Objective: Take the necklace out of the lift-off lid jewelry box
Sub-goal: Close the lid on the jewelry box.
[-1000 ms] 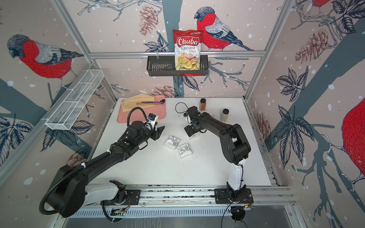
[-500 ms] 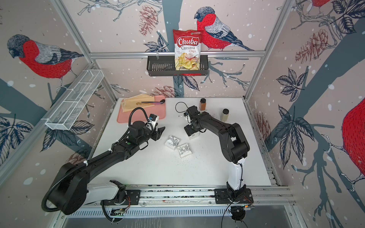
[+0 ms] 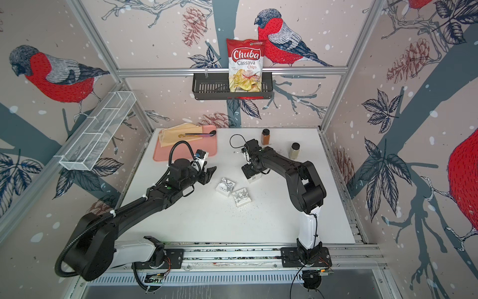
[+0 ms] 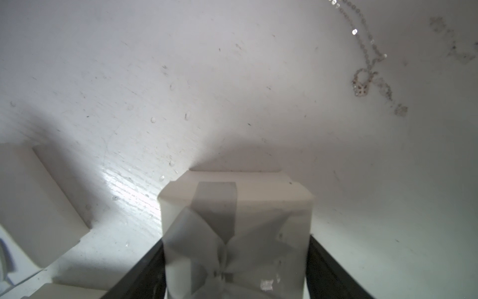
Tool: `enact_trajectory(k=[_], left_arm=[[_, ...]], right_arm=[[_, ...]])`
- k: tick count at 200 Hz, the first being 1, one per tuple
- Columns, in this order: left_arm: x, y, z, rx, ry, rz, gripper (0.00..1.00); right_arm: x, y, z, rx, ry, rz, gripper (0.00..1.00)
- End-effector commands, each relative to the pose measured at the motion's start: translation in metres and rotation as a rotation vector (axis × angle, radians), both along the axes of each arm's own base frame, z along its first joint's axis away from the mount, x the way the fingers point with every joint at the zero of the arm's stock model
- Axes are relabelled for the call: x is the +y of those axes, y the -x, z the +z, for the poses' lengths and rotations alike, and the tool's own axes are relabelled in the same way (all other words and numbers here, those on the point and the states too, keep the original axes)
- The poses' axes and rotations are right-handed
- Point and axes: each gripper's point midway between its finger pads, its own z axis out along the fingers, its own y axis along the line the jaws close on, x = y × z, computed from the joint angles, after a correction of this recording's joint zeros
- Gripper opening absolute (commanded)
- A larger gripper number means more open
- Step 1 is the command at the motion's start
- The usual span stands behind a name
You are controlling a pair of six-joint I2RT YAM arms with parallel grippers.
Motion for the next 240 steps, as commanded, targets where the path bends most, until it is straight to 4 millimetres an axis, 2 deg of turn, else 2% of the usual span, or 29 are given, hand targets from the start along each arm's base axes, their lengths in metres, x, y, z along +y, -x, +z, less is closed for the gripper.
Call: enact_trajectory(k=[1, 49, 82, 168, 240], left_arm=[[-0.003, -0.002, 0.007, -0.018, 0.018, -0.011, 0.62], [-0.006, -0.003, 0.008, -0.014, 0.025, -0.019, 0.62], [-0.007, -0.004, 0.010, -0.015, 0.029, -0.024, 0.62], [-0.009, -0.006, 0.009, -0.011, 0.028, -0.028, 0.62], [-0.008, -0.006, 0.005, -0.006, 0.016, -0.022, 0.62]], right_arm=[[-0.001, 0.001, 0.003, -0.001, -0.007, -0.009, 0.79], [0.000, -0.001, 0.023, -0.032, -0.064, -0.005, 0.80], [0.001, -0.001, 0.034, -0.029, -0.126, -0.008, 0.75], [0.001, 0.002, 0.012, 0.034, -0.114, -0.028, 0.59], [-0.011, 0.000, -0.006, 0.048, -0.028, -0.068, 0.56]])
